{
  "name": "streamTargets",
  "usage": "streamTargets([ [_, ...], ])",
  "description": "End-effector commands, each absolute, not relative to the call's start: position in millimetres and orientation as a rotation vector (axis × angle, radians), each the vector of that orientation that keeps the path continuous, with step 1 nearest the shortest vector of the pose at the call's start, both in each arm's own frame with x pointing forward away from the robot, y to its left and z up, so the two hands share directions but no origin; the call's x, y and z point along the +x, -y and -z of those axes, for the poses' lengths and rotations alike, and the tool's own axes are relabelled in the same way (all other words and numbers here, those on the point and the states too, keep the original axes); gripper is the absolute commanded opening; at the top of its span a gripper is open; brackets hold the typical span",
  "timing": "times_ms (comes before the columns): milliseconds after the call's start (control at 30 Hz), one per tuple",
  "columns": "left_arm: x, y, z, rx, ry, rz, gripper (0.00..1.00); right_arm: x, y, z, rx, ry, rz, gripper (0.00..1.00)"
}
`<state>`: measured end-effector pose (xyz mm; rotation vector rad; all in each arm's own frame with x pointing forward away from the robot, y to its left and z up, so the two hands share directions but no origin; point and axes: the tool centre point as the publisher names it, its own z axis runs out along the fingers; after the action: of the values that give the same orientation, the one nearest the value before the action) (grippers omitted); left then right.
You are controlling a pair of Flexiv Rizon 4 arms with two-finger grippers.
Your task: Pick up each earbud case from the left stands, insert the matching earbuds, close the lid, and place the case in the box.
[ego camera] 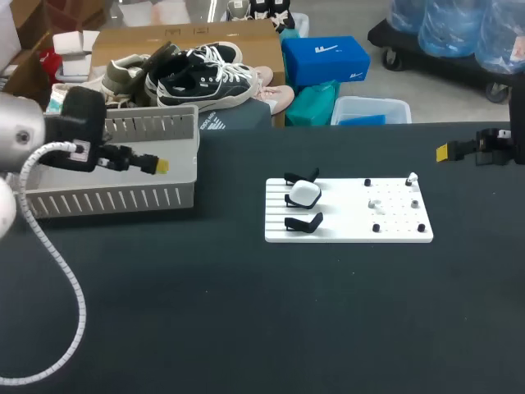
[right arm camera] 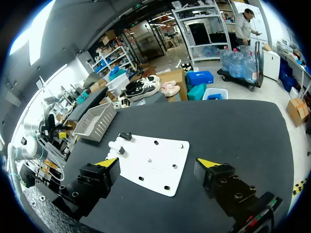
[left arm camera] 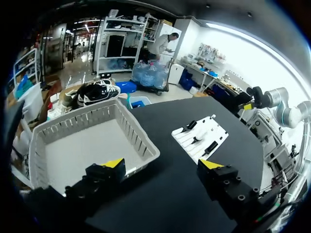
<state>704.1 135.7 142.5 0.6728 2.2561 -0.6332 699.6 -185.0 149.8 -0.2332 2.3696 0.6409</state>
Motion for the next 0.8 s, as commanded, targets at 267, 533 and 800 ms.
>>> streamTargets([
  [267,729.9,-66.5,-139.5,1.188,-1.967,0.842,1.00,700.0,184.8,-149.6,-0.232,-2.371,-0.638,1.00],
  [533,745.2,-24.6,-115.4,1.353,-1.891,0.876,1.00,700.0,184.8,-149.6,-0.232,-2.371,-0.638,1.00],
  [800,739.3,13.7,-97.3,1.495,-1.815,0.920,1.00,700.0,184.8,-149.6,-0.232,-2.371,-0.638,1.00],
])
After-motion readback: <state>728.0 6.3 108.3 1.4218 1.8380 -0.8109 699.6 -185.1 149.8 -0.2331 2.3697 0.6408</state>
